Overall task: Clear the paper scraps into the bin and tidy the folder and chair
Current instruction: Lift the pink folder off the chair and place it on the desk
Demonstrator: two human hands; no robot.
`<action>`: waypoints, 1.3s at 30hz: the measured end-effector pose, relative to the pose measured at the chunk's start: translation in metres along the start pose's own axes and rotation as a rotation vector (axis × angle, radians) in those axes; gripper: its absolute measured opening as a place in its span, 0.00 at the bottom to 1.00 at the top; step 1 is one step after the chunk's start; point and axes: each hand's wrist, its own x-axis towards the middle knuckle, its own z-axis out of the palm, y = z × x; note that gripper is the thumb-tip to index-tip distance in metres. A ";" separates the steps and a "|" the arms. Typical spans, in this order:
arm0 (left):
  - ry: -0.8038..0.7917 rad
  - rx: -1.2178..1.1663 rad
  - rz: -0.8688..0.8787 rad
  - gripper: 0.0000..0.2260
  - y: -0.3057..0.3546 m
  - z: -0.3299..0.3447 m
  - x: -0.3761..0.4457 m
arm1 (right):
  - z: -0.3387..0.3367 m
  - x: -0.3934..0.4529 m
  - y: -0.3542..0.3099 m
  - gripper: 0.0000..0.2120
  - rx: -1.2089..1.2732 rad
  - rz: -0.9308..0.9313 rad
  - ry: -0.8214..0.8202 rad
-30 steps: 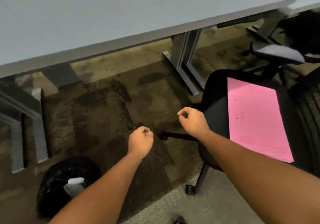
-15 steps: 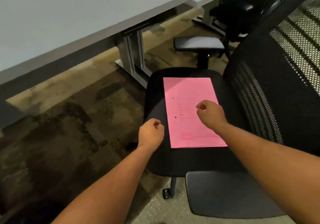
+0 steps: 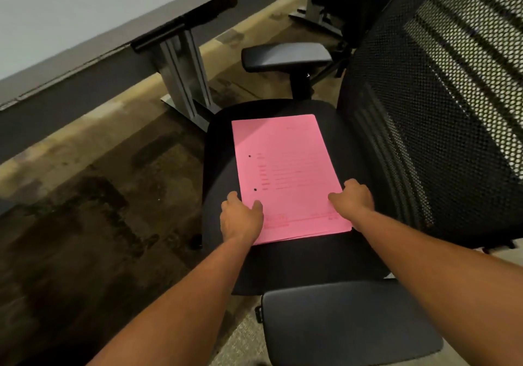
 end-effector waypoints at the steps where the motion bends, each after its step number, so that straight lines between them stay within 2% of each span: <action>1: -0.006 -0.004 -0.013 0.24 0.000 0.001 0.000 | 0.001 0.000 0.001 0.23 0.003 0.000 0.004; 6: -0.079 -0.195 -0.064 0.10 -0.004 -0.002 0.000 | 0.003 0.000 0.004 0.18 0.111 0.061 -0.050; 11: -0.075 -0.344 0.016 0.09 -0.003 -0.013 -0.008 | -0.002 -0.009 0.007 0.15 0.289 0.136 -0.066; 17: -0.107 -0.414 0.092 0.08 0.009 -0.049 -0.027 | -0.020 -0.034 0.001 0.08 0.551 0.099 -0.121; 19: -0.114 -0.428 0.111 0.08 0.015 -0.065 -0.035 | -0.033 -0.046 -0.003 0.06 0.612 0.071 -0.100; 25: -0.099 -0.425 0.216 0.07 0.041 -0.125 -0.056 | -0.087 -0.076 -0.039 0.08 0.706 -0.076 -0.081; 33: -0.024 -0.391 0.337 0.07 0.087 -0.240 -0.091 | -0.168 -0.126 -0.124 0.06 0.732 -0.276 -0.020; 39: 0.089 -0.343 0.427 0.06 0.106 -0.334 -0.120 | -0.230 -0.181 -0.196 0.08 0.734 -0.466 0.038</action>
